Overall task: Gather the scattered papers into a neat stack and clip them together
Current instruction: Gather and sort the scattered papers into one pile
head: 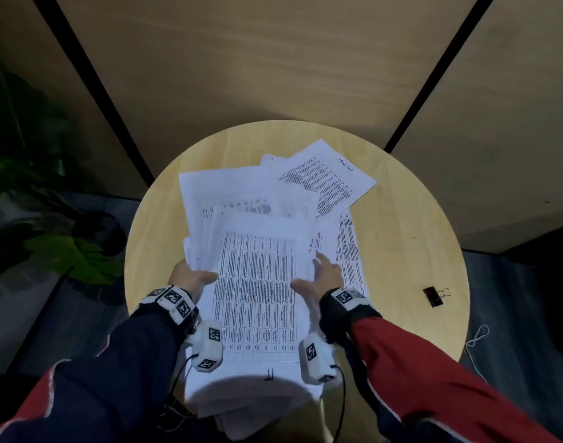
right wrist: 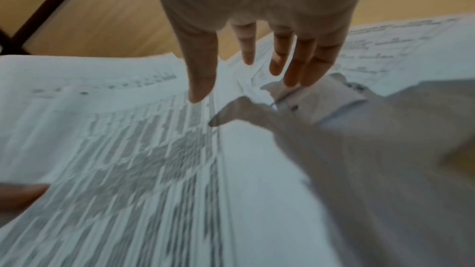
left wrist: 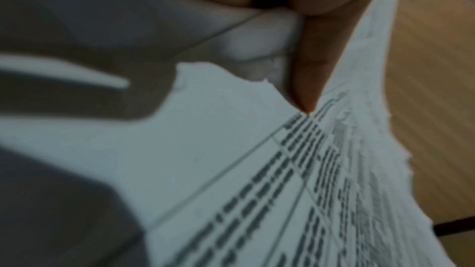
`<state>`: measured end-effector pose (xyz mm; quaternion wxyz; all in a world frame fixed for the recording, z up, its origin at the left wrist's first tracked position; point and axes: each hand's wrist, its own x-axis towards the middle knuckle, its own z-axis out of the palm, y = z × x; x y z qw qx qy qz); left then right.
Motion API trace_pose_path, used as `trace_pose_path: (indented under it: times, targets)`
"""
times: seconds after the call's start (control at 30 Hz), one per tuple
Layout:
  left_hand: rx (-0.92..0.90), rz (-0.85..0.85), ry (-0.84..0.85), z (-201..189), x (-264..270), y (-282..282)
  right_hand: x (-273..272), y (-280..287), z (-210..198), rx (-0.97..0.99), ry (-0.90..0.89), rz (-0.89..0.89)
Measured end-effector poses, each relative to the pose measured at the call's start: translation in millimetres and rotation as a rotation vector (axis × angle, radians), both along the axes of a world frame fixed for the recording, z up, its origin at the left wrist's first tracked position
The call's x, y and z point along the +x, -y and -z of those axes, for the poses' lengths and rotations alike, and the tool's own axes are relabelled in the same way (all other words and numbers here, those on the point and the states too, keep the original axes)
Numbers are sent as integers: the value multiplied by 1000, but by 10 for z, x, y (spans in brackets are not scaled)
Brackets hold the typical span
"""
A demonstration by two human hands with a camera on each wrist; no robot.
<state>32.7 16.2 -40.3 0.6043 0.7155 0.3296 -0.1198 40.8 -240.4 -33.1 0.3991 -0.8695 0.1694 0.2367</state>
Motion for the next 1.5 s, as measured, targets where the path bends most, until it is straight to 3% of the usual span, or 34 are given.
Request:
trace_pose_path:
  times: [0.1, 0.2, 0.3, 0.4, 0.53, 0.67, 0.87, 1.1, 1.33, 1.4, 1.5]
  targets:
    - [-232, -29, 150, -283, 125, 19, 139, 119, -251, 424, 28, 266]
    - [-297, 31, 279, -705, 287, 138, 288, 216, -601, 596, 4, 228]
    - [-317, 62, 415, -1079, 414, 291, 349, 183, -988, 586, 123, 212]
    - [-291, 47, 546, -1460, 510, 424, 371, 204, -1374, 692, 387, 294]
    - [-180, 41, 706, -1808, 512, 583, 349, 235, -1561, 650, 671, 297]
    - [-197, 19, 737, -1737, 343, 719, 218, 277, -1407, 592, 663, 323]
    - [-256, 198, 679, -1459, 119, 646, 64, 388, -1128, 586, 572, 304]
    - [-304, 249, 729, -1578, 254, 526, 217, 465, -1396, 668, 722, 235]
    - [-223, 317, 652, -1522, 367, 453, 248, 383, -1553, 681, 771, 232]
    - [-156, 298, 595, -1456, 372, 455, 231, 344, -1576, 626, 781, 250]
    - [-102, 242, 549, -1400, 417, 449, 223, 246, -1777, 300, 990, 269]
